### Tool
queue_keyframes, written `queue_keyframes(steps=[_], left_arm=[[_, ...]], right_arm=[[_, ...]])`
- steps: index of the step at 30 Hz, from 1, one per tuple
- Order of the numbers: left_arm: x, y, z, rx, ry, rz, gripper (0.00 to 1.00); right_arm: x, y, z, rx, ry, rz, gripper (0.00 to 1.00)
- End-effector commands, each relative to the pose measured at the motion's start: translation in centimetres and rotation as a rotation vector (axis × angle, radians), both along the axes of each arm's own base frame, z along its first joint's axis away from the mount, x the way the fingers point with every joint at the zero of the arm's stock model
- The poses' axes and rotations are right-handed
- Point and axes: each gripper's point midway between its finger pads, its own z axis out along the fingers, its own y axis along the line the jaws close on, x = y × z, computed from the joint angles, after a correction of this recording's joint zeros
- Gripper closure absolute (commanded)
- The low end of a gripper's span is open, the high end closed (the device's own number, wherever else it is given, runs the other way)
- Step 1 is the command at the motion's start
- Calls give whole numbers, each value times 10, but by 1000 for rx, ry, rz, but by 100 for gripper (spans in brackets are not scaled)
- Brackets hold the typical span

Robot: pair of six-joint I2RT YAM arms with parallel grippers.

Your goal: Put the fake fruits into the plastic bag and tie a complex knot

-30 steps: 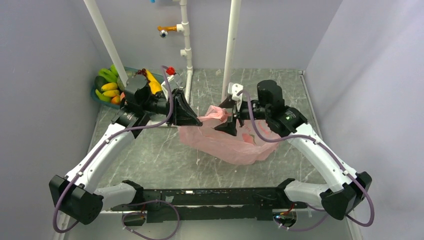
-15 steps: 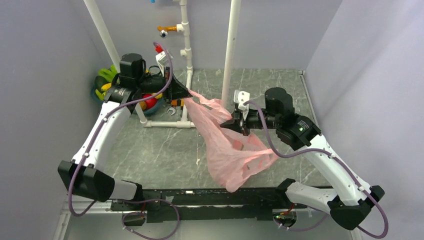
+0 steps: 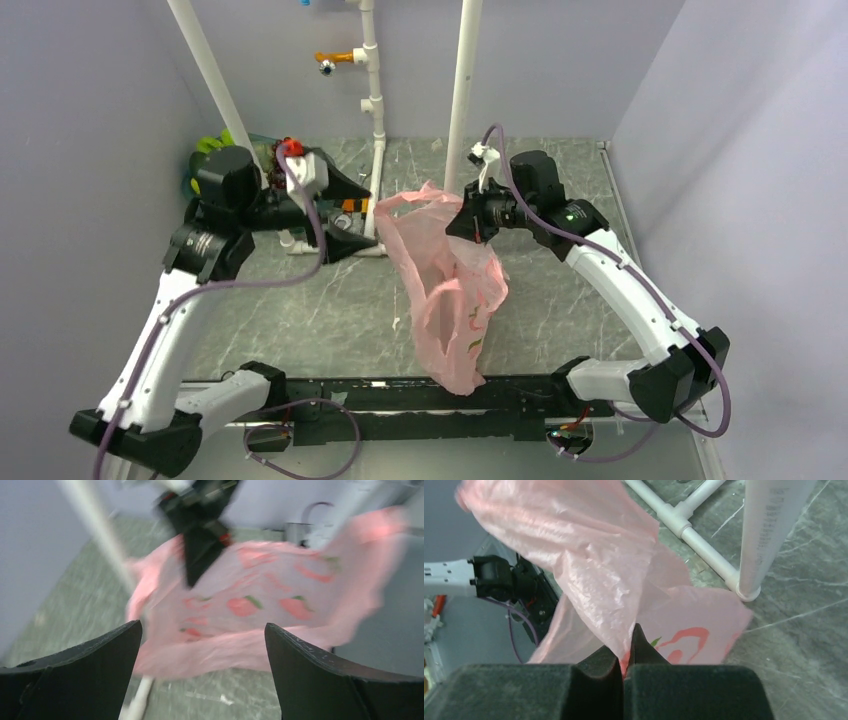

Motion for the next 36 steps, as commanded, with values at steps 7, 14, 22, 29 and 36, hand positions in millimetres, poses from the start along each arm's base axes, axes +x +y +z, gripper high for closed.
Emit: queue_keyframes(steps=[7, 14, 22, 29, 36], left_arm=[[-58, -123, 6, 33, -90, -335, 5], [-95, -111, -115, 353, -97, -460, 23], [-120, -3, -233, 715, -174, -435, 28], [-118, -18, -132, 370, -91, -324, 20], [-12, -22, -70, 3, 225, 247, 16]], right_arm=[[9, 5, 14, 92, 38, -101, 100], [19, -13, 21, 119, 16, -123, 100], [24, -35, 32, 178, 12, -138, 100], [17, -29, 34, 201, 0, -91, 100], [19, -25, 42, 210, -35, -99, 100]])
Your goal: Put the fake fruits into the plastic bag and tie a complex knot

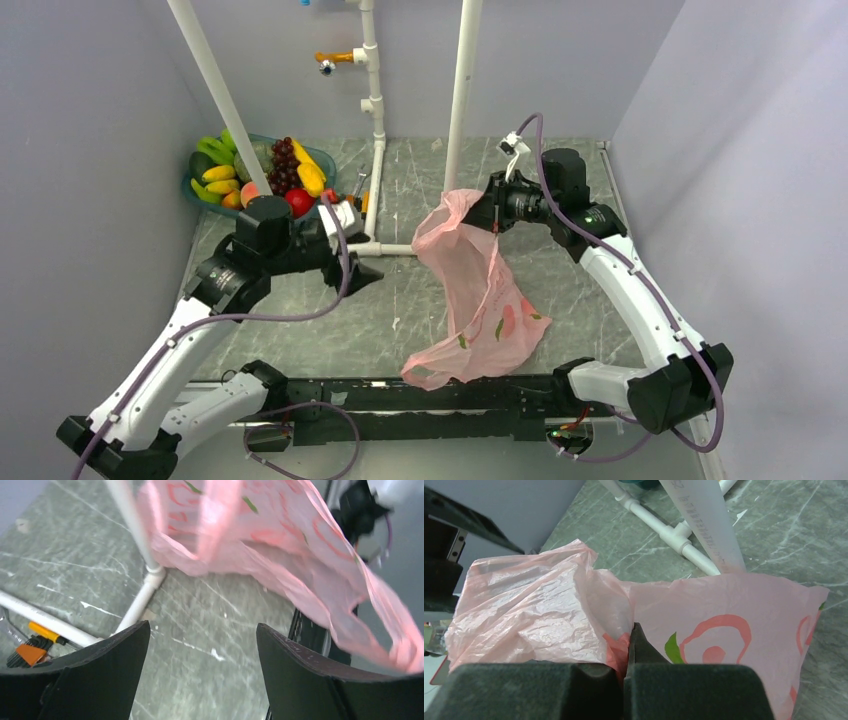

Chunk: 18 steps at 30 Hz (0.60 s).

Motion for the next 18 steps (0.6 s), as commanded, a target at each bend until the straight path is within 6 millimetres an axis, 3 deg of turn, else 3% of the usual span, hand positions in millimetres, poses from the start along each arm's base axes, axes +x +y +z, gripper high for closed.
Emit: queue_keyframes(steps=[1, 3, 6, 12, 18], left_arm=[[45, -14, 20, -238, 222, 283, 13], [52, -22, 6, -252, 276, 347, 8], [47, -37, -1, -288, 304, 377, 1], [43, -65, -24, -240, 364, 442, 1], [43, -92, -31, -284, 370, 365, 1]], right_arm=[[2, 6, 27, 55, -91, -11, 100], [9, 5, 30, 61, -83, -62, 100], [20, 3, 28, 72, -35, -148, 100], [25, 4, 31, 114, 6, -198, 100], [29, 8, 35, 136, 10, -207, 100]])
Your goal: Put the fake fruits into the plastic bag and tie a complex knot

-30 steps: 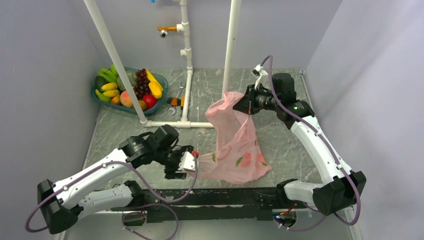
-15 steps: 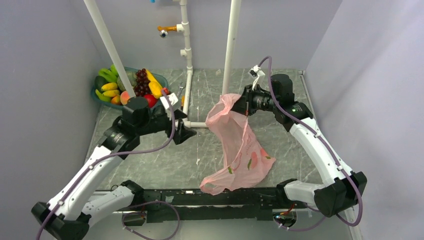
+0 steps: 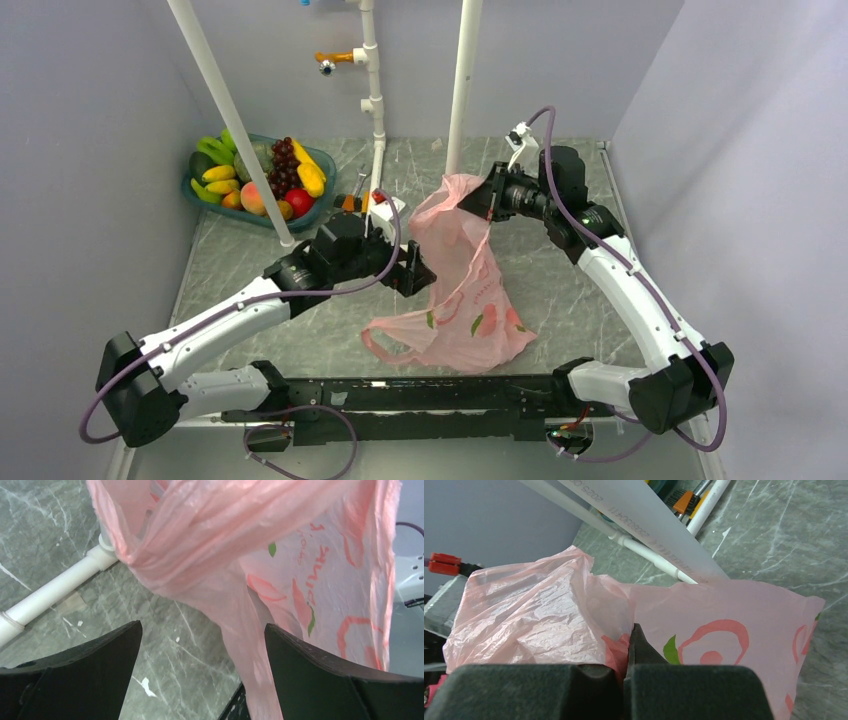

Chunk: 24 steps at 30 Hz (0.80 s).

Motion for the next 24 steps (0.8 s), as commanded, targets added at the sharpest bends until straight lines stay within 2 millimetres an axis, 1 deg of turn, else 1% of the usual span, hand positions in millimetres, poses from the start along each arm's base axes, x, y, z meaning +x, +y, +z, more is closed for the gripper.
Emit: queue_keyframes(steps=[1, 2, 4, 6, 8, 9, 10, 11, 12, 13, 14, 15, 16, 17, 18, 19, 20, 21, 22, 24], left_arm=[[9, -17, 22, -122, -53, 29, 1], [12, -19, 19, -108, -47, 37, 0], [20, -19, 6, -60, 3, 87, 1], [24, -15, -3, -7, 38, 127, 1], [24, -9, -6, -5, 26, 147, 1], [23, -4, -9, 2, 18, 157, 8], [25, 3, -16, 32, 5, 174, 20], [30, 15, -22, 77, 5, 211, 37], [36, 25, -21, 92, -5, 223, 59], [36, 29, -13, 82, -28, 182, 86], [35, 33, -3, 77, -65, 147, 100], [26, 32, 17, 59, -137, 63, 100], [15, 30, 31, 51, -224, -46, 100], [4, 27, 45, 22, -270, -117, 100], [-6, 25, 55, 10, -312, -184, 100], [-13, 24, 61, 21, -343, -251, 100], [-21, 22, 63, 35, -342, -315, 100], [-28, 23, 61, 59, -308, -359, 100], [-31, 21, 65, 62, -304, -386, 100], [-35, 19, 66, 74, -284, -424, 100]], right_arm=[[7, 5, 21, 62, -41, -27, 100], [6, 7, 22, 63, -44, -27, 100], [2, 9, 23, 68, -49, -11, 100], [0, 6, 22, 46, -62, -21, 100], [-3, 2, 21, 33, -66, -31, 100], [-6, 1, 22, 25, -76, -19, 100], [-12, 0, 21, 9, -75, 1, 100], [-19, -3, 22, -15, -87, 25, 100], [-29, -6, 20, -45, -109, 59, 100], [-40, -11, 16, -72, -124, 82, 100], [-50, -16, 12, -100, -150, 106, 100], [-64, -20, 12, -119, -193, 147, 100], [-75, -23, 9, -144, -229, 185, 91], [-82, -25, 9, -162, -272, 215, 75], [-88, -27, 9, -177, -310, 247, 51], [-93, -28, 10, -209, -364, 287, 31], [-92, -30, 14, -237, -419, 303, 18], [-90, -31, 20, -256, -460, 307, 4], [-87, -32, 27, -279, -504, 321, 1], [-83, -30, 37, -315, -583, 368, 0]])
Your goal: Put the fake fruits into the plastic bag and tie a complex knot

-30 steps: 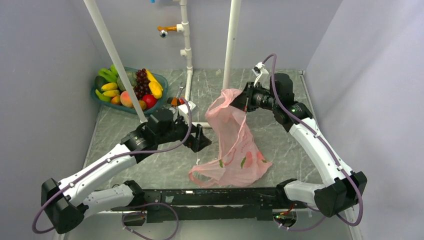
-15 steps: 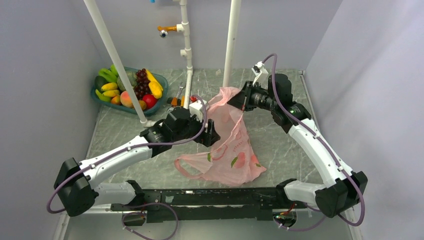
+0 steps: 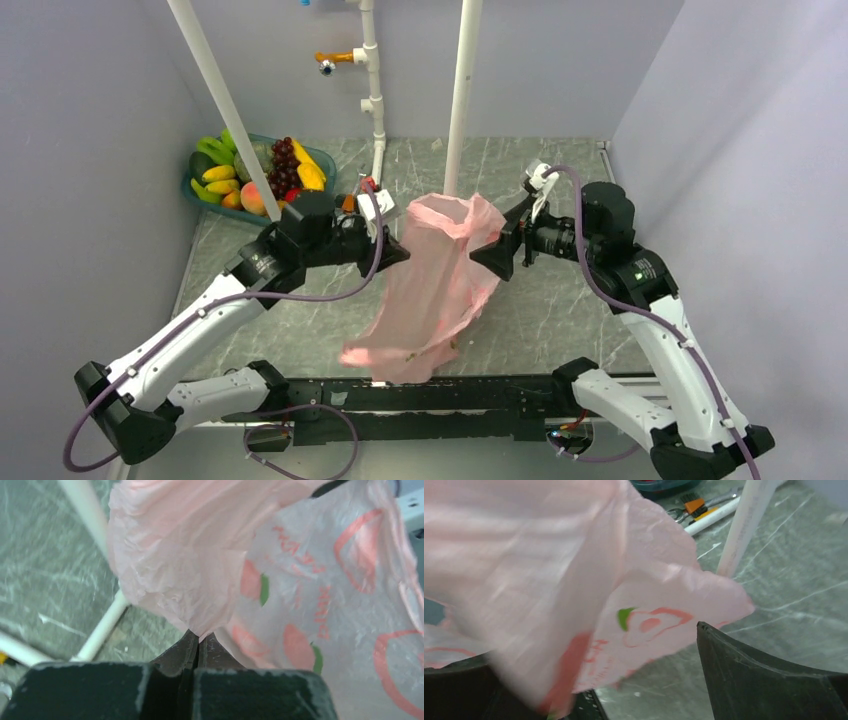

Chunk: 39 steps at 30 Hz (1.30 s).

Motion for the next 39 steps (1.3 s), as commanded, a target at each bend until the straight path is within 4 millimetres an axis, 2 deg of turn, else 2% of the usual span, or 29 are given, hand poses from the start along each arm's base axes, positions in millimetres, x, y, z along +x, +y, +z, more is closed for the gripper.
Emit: queue_keyframes(steps=[1, 5, 9, 16, 18, 21, 25, 27, 32, 34, 38, 39], left_arm=[[-28, -9, 16, 33, -38, -235, 100], [-35, -18, 22, 53, -47, -314, 100], [-34, -21, 19, 98, -10, -348, 100], [-39, -15, 22, 96, -8, -404, 100], [-40, -14, 23, 92, -8, -420, 100], [-41, -15, 23, 115, -15, -468, 100], [-39, -17, 31, 133, -31, -507, 100], [-38, -18, 33, 141, -34, -524, 100], [-33, -21, 41, 162, -57, -558, 100], [-28, -18, 36, 206, -84, -575, 100], [-8, -13, 31, 291, -123, -587, 100], [1, -9, 32, 299, -127, -566, 100]], right_arm=[[9, 4, 23, -113, -240, 139, 0], [13, 20, 41, -99, -314, 199, 0], [3, 33, 54, -101, -420, 269, 0], [1, 25, 60, -165, -533, 246, 0], [-8, 27, 62, -169, -549, 299, 0], [-16, 37, 76, -105, -573, 361, 0], [-11, 47, 97, -57, -622, 367, 0], [-10, 50, 95, -70, -622, 385, 0], [-8, 67, 76, -73, -604, 443, 0], [-6, 72, 62, -97, -570, 458, 12], [1, 76, 47, -99, -436, 414, 83], [0, 76, 45, -91, -405, 408, 97]])
